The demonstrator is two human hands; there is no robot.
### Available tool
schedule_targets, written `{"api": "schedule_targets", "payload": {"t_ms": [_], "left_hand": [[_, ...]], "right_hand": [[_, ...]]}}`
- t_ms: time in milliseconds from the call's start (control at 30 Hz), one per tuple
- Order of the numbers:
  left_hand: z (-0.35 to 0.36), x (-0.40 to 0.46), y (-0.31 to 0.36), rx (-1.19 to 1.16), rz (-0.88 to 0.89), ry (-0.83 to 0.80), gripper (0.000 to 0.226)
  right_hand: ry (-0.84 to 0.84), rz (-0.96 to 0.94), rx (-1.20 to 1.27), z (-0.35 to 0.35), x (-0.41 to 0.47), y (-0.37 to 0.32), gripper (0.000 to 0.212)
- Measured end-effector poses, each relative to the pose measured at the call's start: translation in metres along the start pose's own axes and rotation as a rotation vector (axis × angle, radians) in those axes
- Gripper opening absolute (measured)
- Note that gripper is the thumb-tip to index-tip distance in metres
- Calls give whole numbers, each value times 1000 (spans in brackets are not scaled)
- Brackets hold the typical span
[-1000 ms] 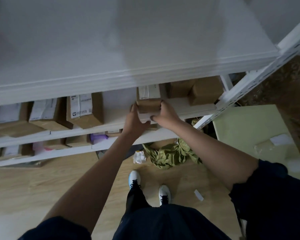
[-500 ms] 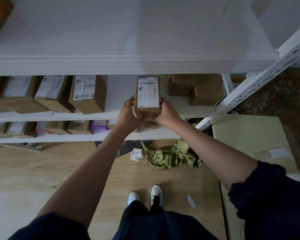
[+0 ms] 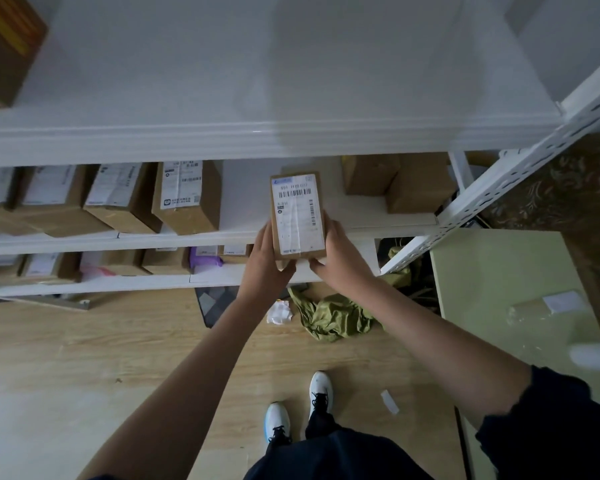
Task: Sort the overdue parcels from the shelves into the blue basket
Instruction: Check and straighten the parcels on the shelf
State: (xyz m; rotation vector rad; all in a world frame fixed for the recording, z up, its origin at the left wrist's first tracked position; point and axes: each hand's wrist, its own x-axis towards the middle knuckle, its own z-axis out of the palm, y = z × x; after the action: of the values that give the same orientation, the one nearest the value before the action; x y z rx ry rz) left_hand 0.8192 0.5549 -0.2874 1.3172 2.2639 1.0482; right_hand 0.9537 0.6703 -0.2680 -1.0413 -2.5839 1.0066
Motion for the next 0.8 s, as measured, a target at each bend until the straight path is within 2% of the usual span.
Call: {"api": "schedule_targets", "payload": {"t_ms": [233, 400, 567, 667, 800], "left_hand": [[-7, -7, -3, -2, 20, 15, 91], [-11, -1, -4, 7, 34, 6, 86], [-13, 7, -10, -43, -66, -17, 79], [-21, 19, -17, -54, -116, -3, 76], [-35, 41, -30, 34, -173, 18, 75]], "right_hand": [[14, -9, 27, 4, -8, -9, 96], [-17, 17, 33, 4, -3, -11, 94], [-133, 94, 51, 16, 30, -5, 94], [-214, 62, 49, 26, 66, 0, 97], [-219, 61, 88, 33, 96, -15, 91]]}}
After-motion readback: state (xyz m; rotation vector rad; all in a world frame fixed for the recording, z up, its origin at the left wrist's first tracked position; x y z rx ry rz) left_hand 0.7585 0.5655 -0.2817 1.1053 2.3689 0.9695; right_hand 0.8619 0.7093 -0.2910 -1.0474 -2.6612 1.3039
